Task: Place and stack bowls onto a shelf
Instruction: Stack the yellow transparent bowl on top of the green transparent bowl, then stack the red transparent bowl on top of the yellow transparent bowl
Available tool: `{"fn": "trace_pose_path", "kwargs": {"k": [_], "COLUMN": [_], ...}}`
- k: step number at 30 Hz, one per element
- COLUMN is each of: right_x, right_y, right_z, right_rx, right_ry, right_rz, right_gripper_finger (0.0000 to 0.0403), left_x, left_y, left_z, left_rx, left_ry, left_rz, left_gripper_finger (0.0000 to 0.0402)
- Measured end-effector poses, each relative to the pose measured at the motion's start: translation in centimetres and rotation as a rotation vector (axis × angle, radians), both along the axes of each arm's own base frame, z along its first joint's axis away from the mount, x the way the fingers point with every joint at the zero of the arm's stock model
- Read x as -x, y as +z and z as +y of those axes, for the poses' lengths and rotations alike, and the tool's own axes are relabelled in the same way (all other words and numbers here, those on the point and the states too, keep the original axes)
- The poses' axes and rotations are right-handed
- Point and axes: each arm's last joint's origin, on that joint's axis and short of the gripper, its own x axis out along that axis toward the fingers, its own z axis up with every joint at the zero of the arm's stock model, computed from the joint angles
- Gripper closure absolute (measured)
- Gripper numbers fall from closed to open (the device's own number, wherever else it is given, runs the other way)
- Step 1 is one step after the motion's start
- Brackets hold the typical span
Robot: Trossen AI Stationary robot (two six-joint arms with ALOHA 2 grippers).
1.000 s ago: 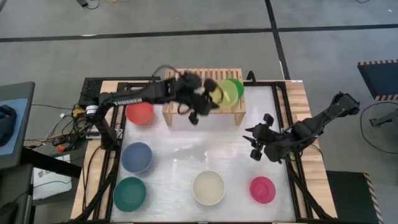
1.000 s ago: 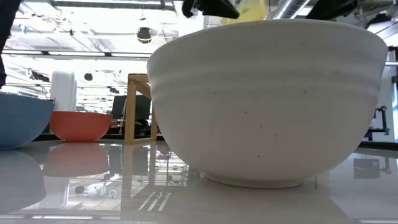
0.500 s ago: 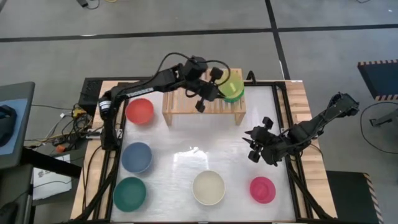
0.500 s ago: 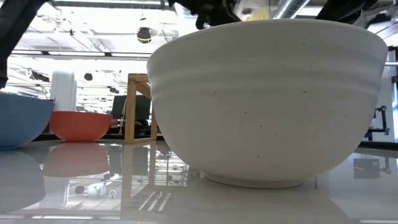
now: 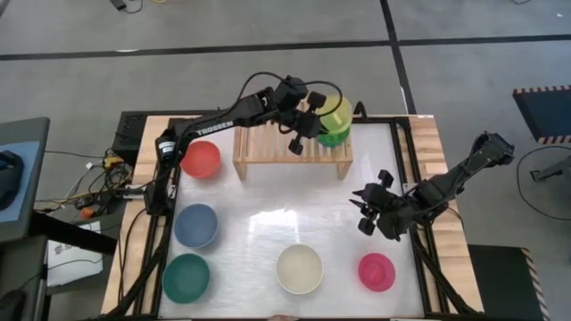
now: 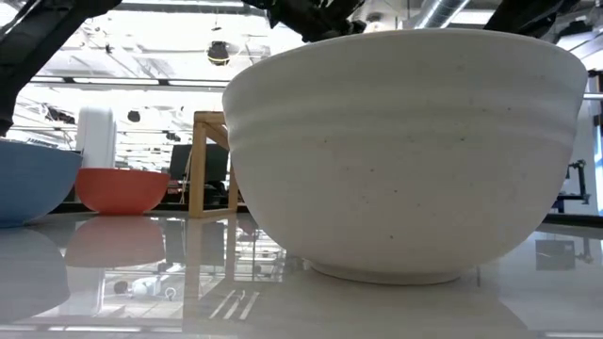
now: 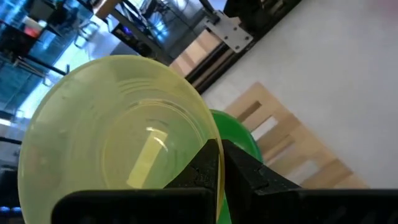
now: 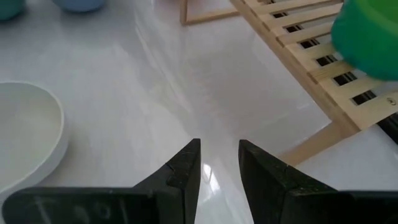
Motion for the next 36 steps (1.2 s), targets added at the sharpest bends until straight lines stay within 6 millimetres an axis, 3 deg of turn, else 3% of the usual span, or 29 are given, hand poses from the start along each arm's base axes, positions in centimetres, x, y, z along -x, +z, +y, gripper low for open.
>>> {"fn": "trace_pose_path", "kwargs": {"k": [11, 21, 25, 31, 36], "right_x": [0.1, 0.1, 0.3, 0.8, 1.1], "right_y": [0.0, 0.0, -0.2, -0.5, -0.9], "right_z": [0.0, -0.1, -0.3, -0.6, -0.3], "right_rx": [0.003, 0.011, 0.003, -0.046, -0.207], "right_ry": [-0.016, -0.019, -0.047, -0.122, -0.122], "right_rz": [-0.005, -0.002, 0.011, 0.026, 0.097], "right_gripper_finger": [0.027, 0.027, 0.027, 0.027, 0.027], "left_x": [0.7, 1.0, 1.3, 1.5, 3.8], "left_y": [-0.4, -0.2, 0.4, 0.7, 0.6], "left_z": [1.0, 1.6, 0.9, -1.2, -3.4], "left_rx": [0.111, 0.167, 0.157, 0.132, 0.294], "left_ry": [0.042, 0.078, 0.1, 0.112, 0.073], "left_rz": [0.036, 0.03, 0.034, 0.104, 0.31], "left_gripper_finger": [0.039, 0.0263, 0.0229, 0.0222, 0.0233]}}
